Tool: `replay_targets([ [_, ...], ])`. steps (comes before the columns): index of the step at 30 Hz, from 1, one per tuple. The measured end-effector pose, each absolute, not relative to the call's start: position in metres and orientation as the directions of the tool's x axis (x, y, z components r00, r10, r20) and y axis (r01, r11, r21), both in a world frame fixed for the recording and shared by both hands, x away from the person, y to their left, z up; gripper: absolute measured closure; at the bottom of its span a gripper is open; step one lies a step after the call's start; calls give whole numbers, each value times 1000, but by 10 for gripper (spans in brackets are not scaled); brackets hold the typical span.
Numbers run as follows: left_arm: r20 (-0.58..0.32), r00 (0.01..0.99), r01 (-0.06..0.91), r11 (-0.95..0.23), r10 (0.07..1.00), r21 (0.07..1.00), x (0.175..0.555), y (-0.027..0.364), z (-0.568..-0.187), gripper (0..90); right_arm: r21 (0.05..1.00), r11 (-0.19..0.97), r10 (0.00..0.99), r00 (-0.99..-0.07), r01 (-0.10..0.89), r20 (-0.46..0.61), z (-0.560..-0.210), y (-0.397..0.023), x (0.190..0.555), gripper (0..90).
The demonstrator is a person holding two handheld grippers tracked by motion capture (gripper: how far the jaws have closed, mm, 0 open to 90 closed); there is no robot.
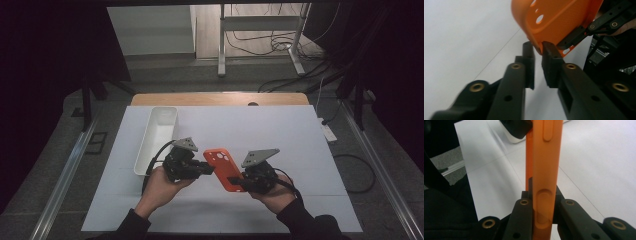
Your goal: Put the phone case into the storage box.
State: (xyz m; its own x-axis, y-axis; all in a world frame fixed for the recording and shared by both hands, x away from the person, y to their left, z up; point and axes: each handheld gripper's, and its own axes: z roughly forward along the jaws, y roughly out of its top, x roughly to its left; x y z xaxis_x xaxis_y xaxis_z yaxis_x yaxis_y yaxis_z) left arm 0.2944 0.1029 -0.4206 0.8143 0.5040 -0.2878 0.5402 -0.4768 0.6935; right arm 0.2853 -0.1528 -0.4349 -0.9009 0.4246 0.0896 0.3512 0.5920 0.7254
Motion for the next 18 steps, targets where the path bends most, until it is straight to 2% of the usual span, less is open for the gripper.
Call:
replay_targets([
  [1, -288, 814, 540, -477, 504, 693, 294, 103, -421, 853, 722, 596, 425, -901, 350, 87, -435, -153, 285, 843],
  [4, -330, 799, 567, -449, 502, 690, 296, 106, -422, 882, 719, 601, 424, -902, 350, 85, -436, -152, 285, 842],
  [13, -404, 764, 617, -386, 504, 686, 299, 108, -426, 892, 709, 615, 430, -901, 344, 65, -440, -148, 284, 822],
  [18, -411, 753, 628, -375, 514, 682, 298, 105, -427, 893, 710, 618, 428, -902, 339, 57, -443, -145, 284, 736],
])
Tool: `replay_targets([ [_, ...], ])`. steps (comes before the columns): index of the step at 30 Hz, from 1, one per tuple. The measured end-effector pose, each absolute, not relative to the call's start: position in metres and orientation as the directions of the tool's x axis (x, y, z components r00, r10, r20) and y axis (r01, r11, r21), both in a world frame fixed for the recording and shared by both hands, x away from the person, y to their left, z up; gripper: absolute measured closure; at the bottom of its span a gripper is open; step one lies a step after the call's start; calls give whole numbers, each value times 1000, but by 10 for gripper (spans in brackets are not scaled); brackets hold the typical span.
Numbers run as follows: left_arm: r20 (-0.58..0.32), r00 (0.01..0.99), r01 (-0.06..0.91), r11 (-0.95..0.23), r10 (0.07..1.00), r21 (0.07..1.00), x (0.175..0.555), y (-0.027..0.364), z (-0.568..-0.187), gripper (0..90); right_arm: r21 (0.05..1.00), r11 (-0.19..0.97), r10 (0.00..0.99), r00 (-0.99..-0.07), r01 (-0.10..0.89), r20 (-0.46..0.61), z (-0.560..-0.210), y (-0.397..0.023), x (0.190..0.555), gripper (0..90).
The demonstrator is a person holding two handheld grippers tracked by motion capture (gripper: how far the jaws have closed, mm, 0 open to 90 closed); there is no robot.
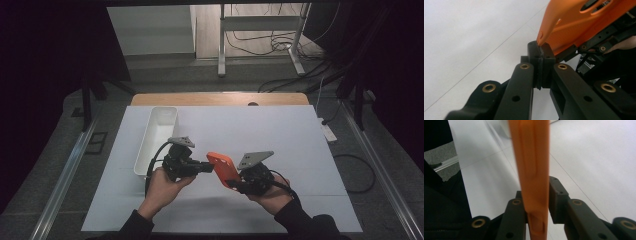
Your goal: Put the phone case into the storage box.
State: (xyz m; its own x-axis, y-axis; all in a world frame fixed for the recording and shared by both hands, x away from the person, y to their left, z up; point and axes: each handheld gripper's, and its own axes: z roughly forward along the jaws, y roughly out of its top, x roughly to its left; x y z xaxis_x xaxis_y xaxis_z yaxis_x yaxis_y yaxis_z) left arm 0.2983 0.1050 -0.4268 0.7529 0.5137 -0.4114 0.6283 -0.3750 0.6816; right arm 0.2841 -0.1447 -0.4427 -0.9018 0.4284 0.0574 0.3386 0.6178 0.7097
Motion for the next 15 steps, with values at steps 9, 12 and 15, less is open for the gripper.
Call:
replay_targets([
  [9, -405, 736, 643, -374, 542, 668, 298, 102, -428, 893, 717, 609, 436, -898, 340, 55, -445, -142, 285, 491],
  [12, -403, 729, 650, -373, 554, 662, 299, 104, -428, 892, 720, 604, 446, -894, 342, 50, -446, -142, 285, 353],
  [15, -403, 723, 653, -368, 561, 662, 300, 105, -429, 892, 719, 595, 469, -882, 358, 51, -447, -142, 286, 241],
])
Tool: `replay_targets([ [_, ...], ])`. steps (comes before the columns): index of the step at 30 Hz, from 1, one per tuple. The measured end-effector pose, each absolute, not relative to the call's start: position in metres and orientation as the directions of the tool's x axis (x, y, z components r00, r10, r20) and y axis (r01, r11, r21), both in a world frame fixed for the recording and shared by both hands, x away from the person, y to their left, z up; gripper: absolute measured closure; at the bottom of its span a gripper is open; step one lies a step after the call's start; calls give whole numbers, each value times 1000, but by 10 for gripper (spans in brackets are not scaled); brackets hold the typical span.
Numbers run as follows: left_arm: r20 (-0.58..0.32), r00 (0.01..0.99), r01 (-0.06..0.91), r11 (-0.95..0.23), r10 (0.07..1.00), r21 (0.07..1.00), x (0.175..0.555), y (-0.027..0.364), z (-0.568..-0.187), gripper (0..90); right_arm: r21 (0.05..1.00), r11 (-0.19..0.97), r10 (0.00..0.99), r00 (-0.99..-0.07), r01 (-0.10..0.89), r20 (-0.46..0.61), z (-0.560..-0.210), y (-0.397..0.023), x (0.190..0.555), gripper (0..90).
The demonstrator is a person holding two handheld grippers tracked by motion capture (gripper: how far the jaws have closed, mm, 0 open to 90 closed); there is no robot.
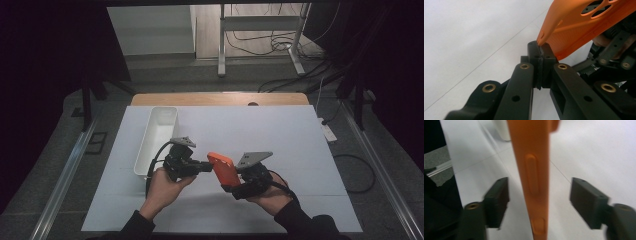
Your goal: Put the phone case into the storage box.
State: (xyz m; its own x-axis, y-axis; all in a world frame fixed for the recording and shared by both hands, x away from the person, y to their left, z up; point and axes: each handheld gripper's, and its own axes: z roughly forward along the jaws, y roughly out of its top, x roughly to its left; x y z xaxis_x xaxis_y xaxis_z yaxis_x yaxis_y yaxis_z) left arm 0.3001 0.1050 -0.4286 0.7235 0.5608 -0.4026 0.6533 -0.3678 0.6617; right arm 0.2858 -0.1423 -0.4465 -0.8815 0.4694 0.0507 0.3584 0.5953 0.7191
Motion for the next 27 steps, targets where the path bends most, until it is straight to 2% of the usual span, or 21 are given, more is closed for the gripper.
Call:
replay_targets([
  [2, -400, 720, 656, -367, 567, 659, 301, 106, -429, 892, 721, 571, 486, -870, 392, 88, -447, -144, 288, 192],
  [4, -401, 716, 660, -368, 571, 655, 303, 108, -430, 892, 725, 547, 507, -855, 420, 112, -448, -147, 290, 94],
  [8, -396, 713, 663, -370, 579, 651, 305, 110, -430, 892, 721, 537, 527, -842, 437, 118, -450, -150, 292, 7],
  [27, -356, 689, 670, -366, 632, 646, 312, 126, -421, 891, 709, 569, 530, -845, 416, 70, -449, -171, 283, 0],
])
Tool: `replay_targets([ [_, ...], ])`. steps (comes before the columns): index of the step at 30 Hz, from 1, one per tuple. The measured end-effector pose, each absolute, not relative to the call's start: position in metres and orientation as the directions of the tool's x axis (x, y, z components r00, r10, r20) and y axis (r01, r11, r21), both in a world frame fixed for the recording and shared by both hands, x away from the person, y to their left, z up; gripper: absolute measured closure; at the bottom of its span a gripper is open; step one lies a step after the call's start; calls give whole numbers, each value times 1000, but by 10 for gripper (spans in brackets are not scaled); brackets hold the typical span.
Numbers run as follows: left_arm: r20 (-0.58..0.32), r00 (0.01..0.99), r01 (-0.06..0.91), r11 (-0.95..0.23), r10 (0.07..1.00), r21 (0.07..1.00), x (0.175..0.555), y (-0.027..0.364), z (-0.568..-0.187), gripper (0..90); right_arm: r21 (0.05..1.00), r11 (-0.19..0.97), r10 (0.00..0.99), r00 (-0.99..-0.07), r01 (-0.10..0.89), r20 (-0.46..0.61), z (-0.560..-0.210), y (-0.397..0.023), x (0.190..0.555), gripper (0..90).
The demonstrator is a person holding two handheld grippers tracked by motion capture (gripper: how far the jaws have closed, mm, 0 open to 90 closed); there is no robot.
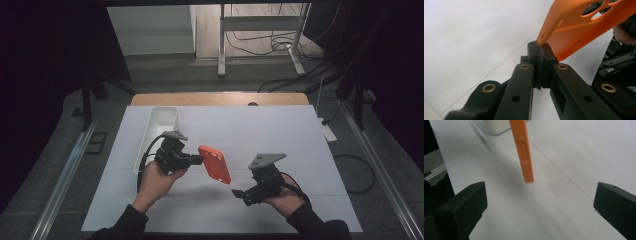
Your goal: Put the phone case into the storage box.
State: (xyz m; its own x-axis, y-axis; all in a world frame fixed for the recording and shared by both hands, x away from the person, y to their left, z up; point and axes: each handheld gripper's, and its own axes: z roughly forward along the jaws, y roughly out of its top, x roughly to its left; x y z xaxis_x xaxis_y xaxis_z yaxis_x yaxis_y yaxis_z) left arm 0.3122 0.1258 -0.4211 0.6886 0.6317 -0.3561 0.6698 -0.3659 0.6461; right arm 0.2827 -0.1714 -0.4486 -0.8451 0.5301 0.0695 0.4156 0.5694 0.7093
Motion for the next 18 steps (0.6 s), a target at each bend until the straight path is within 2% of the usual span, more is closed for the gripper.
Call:
replay_targets([
  [18, -326, 673, 675, -370, 664, 638, 323, 138, -412, 891, 702, 561, 558, -827, 439, 72, -446, -194, 274, 0],
])
